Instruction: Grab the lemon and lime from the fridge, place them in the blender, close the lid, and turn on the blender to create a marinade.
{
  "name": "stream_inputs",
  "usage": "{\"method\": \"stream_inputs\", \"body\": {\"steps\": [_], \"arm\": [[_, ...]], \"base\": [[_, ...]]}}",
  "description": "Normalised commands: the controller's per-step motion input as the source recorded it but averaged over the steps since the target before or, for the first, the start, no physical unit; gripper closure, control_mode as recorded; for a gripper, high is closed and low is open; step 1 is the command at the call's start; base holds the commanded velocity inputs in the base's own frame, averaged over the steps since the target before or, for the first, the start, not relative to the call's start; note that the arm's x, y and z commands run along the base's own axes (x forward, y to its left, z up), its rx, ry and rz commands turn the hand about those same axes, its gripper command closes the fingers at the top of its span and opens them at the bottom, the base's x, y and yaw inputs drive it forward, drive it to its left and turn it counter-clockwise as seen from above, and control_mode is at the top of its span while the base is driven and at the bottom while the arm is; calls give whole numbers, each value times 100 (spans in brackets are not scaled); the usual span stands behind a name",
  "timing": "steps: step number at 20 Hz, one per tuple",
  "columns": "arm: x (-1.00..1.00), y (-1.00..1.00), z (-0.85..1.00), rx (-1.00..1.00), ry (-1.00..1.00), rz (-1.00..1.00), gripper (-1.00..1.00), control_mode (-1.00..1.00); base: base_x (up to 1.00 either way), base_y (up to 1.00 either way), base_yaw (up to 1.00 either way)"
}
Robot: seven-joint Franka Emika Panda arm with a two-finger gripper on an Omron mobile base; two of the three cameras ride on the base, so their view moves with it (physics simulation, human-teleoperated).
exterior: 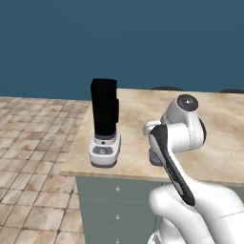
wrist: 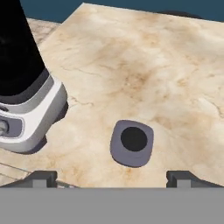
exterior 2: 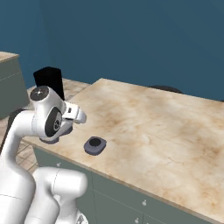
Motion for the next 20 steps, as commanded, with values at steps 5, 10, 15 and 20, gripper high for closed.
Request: {"method": "stream_inputs", "body": {"steps": [5,10,15,20], "arm": [[3,-57,-34,0,23,-2,-100,-100],[0,-37,-57,0,19,-1,-100,-100],[4,-7,-52,0,19,-2,-100,-100],[30,0,-18,0,11,-13,-100,-100]], "base": [[0,0,0],[0,0,0],[0,0,0],[0,0,0]]}}
